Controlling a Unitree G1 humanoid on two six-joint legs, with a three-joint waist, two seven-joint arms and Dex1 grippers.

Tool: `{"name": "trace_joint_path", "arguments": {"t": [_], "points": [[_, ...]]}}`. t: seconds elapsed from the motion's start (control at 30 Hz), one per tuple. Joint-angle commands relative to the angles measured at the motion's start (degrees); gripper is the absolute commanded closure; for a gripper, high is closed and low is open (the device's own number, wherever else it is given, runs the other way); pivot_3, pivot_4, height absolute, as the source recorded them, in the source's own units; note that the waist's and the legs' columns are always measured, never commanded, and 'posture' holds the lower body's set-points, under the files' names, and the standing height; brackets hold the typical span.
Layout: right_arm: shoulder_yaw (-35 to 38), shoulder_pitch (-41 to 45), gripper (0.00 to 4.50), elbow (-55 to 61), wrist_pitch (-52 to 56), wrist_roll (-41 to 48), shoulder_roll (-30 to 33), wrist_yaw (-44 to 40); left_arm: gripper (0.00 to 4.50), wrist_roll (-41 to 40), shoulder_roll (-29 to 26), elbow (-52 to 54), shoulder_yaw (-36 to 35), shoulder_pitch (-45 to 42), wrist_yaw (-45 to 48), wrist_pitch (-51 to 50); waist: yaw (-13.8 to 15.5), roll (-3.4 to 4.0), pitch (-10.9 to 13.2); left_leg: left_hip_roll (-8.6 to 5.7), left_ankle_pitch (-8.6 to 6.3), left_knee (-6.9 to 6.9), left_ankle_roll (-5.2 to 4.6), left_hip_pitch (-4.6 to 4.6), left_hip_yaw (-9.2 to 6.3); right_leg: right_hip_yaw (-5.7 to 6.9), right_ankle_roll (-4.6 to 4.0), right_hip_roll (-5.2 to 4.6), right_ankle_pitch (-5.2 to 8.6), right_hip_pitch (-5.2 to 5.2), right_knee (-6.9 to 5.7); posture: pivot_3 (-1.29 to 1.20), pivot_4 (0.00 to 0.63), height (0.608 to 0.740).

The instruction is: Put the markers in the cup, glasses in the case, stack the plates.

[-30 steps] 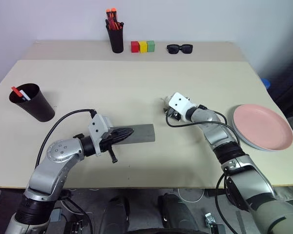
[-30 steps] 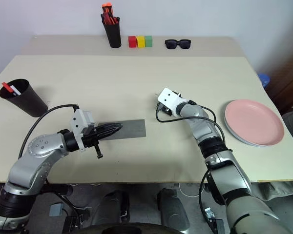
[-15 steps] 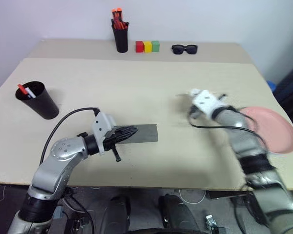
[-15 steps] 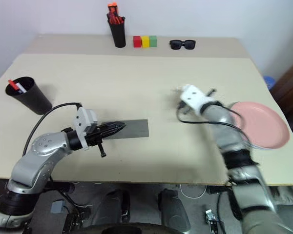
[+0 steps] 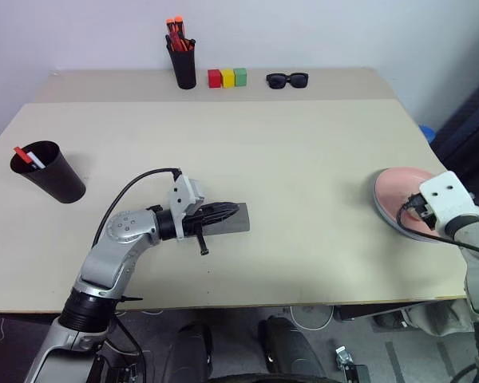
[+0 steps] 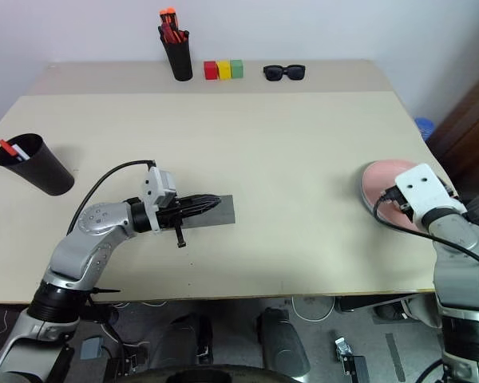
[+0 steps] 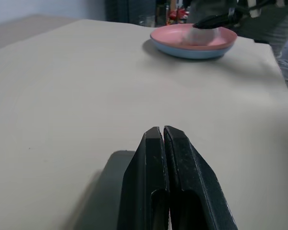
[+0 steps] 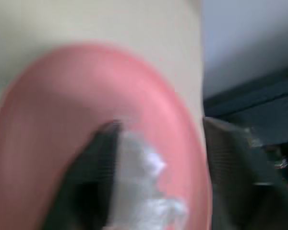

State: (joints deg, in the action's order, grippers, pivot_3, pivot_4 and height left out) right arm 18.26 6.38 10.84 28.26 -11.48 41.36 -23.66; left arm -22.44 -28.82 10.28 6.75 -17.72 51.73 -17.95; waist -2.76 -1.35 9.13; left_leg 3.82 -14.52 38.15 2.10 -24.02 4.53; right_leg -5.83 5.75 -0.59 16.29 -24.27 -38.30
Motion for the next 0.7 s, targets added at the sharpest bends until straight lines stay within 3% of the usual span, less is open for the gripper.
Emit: {"name": "trace_joint_path", "arguments": {"t": [0.03, 0.33, 0.5, 0.7], "points": [[-1.1, 4.0, 1.36, 0.9, -3.6, 2.8, -0.1, -0.9, 4.47, 0.7, -0.3, 0.5, -5.0, 0.4, -3.6, 2.1, 0.2, -0.03, 0.0, 0.00, 0.00, 0.00, 0.00, -0.01, -0.01, 0.00, 0.00, 0.00, 0.00, 0.00, 0.00, 0.00, 0.150, 0.722], [-9.3, 14.8, 1.36, 0.3, -4.8, 22.4, -9.7, -15.4, 4.47, 7.3, -4.6, 1.9, -22.5, 11.4, -19.8, 3.3, 0.3, -0.05, 0.0, 0.01, -0.03, -0.06, -0.05, -0.04, -0.02, 0.04, 0.01, -0.05, -0.01, -0.01, 0.00, 0.00, 0.150, 0.722], [-13.5, 17.0, 1.36, -4.3, -6.6, 24.9, -10.8, -19.9, 4.47, 6.0, -5.1, 7.3, -29.0, 20.1, -21.5, 2.6, 0.8, -0.22, 0.1, 0.00, -0.05, -0.03, -0.09, -0.13, -0.01, 0.11, -0.01, -0.16, 0.00, 0.00, 0.07, 0.00, 0.150, 0.722], [-15.0, 18.7, 1.36, -8.1, -8.3, 25.0, -10.8, -21.0, 4.47, 5.2, -3.9, 11.6, -30.0, 23.2, -23.3, 1.1, 1.5, -0.22, 0.1, 0.00, -0.05, 0.03, -0.08, -0.13, 0.02, 0.12, -0.07, -0.16, 0.03, -0.01, 0.08, 0.00, 0.150, 0.722]]}}
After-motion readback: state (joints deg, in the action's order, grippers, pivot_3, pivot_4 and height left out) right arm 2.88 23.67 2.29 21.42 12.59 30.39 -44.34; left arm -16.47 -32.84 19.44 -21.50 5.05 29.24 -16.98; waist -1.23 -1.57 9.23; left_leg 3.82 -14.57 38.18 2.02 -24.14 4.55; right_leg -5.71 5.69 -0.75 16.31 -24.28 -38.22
